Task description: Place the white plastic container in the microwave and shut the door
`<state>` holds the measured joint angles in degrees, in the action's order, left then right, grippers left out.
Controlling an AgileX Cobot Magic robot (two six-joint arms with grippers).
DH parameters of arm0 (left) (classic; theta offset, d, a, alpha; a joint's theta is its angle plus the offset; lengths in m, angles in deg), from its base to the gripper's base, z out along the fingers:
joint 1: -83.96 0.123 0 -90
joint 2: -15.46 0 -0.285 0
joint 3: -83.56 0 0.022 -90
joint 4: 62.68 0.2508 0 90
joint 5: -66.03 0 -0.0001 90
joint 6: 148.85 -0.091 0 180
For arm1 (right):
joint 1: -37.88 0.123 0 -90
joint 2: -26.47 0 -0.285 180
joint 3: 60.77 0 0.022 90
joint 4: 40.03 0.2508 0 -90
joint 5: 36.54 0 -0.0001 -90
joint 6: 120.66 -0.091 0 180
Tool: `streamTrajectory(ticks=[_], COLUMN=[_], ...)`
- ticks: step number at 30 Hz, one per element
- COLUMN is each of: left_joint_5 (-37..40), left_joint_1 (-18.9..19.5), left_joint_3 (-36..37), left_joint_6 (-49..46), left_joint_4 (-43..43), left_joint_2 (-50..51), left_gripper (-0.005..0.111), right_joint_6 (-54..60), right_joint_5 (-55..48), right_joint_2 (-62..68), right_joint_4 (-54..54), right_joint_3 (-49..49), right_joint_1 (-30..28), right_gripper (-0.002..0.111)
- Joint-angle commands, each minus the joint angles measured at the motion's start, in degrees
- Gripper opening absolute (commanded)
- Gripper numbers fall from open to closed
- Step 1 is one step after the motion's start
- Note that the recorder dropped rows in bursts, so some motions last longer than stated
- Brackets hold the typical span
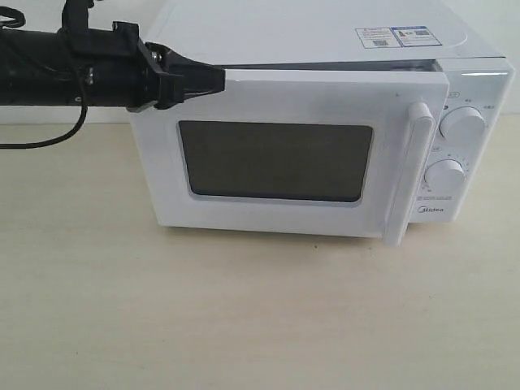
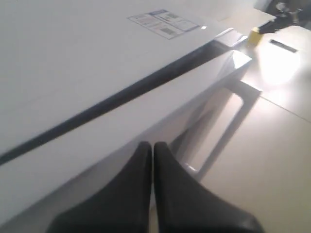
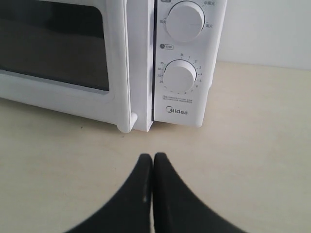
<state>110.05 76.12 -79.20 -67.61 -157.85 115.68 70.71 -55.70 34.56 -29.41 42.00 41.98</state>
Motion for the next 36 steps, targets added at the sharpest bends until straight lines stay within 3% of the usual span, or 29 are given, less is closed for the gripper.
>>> streamTrajectory(ticks=[1, 6, 12, 21, 25, 32, 36], left_joint_5=[5.42, 5.42, 3.13, 0.77, -6.26, -17.02, -17.28], left_joint_1=[0.01, 0.01, 0.01, 0.01, 0.01, 0.01, 0.01], left_joint_3=[-0.24, -0.24, 0.63, 9.91, 17.33, 25.74, 26.37], left_joint_6=[5.80, 14.22, 26.07, 32.94, 37.51, 42.47, 42.47], left_joint_4=[7.25, 19.85, 27.51, 30.43, 30.55, 30.36, 29.97], left_joint_2=[-1.67, -7.07, -18.23, -36.40, -45.76, -62.41, -68.88], left_gripper=[0.004, 0.004, 0.004, 0.004, 0.004, 0.004, 0.004], right_joint_6=[0.01, 0.01, 0.01, 2.68, 2.58, -22.30, -23.03], right_joint_5=[0.59, 0.59, 0.59, 4.39, 8.36, 29.11, 27.87], right_joint_2=[-0.30, -0.30, -0.30, -0.30, -0.30, -0.30, -0.30], right_joint_4=[-0.63, -0.63, -0.63, -0.72, -0.72, 29.69, 19.86], right_joint_3=[0.01, 0.01, 0.01, 0.01, 0.01, 0.01, 4.71], right_joint_1=[-0.20, -0.20, -0.20, -0.20, -0.20, -0.08, -0.08], right_gripper=[0.000, 0.000, 0.000, 0.000, 0.000, 0.000, 0.000])
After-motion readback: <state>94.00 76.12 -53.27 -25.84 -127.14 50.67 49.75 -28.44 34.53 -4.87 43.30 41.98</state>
